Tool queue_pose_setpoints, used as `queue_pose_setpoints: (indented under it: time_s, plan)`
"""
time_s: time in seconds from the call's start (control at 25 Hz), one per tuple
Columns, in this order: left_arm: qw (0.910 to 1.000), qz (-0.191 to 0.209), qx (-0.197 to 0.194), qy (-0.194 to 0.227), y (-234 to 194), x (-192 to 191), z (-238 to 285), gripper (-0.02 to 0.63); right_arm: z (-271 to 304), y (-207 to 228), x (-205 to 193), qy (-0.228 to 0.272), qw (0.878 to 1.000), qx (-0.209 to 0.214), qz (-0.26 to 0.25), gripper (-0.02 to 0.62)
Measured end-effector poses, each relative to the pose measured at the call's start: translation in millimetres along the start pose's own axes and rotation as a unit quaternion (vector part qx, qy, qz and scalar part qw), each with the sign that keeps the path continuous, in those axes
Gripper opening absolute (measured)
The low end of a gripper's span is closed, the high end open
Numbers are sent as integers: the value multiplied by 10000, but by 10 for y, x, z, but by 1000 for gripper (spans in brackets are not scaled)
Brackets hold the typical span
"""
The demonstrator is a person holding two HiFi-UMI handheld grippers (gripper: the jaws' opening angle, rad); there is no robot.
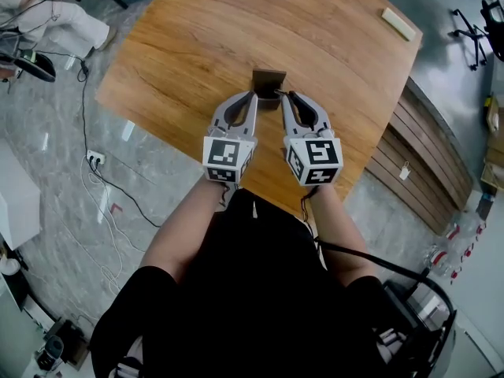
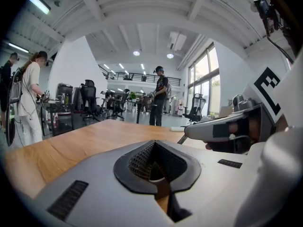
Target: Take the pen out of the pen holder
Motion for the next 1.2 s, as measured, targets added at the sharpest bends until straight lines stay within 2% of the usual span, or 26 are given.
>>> queue_pose_setpoints:
  time_s: [0.28,0.48,0.72,1.2]
  plan:
    - [9997,75,85,193,49,227,-246,0,-348,-34,529,421,9990,5,-137,41]
    - [9996,78,122,245,54,282,-305,0,-405,-39,618,444,9989,-1,-179,42]
    - [9997,-23,170,165,-26,180,-214,0,-182,24,383,169,9997,2,-159,41]
    - [9994,-157,155,-252,-203,-243,200,0,456,122,-393,-534,9984,126,107,41]
Point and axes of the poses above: the fingertips, and each gripper's own axes: z forward along the fingers, y to its right, x out of its top, the point moved 5 cm from there along -z, backward along the fingers, and after that the axes turned 4 degrees about -z, right-handed, at the moved point
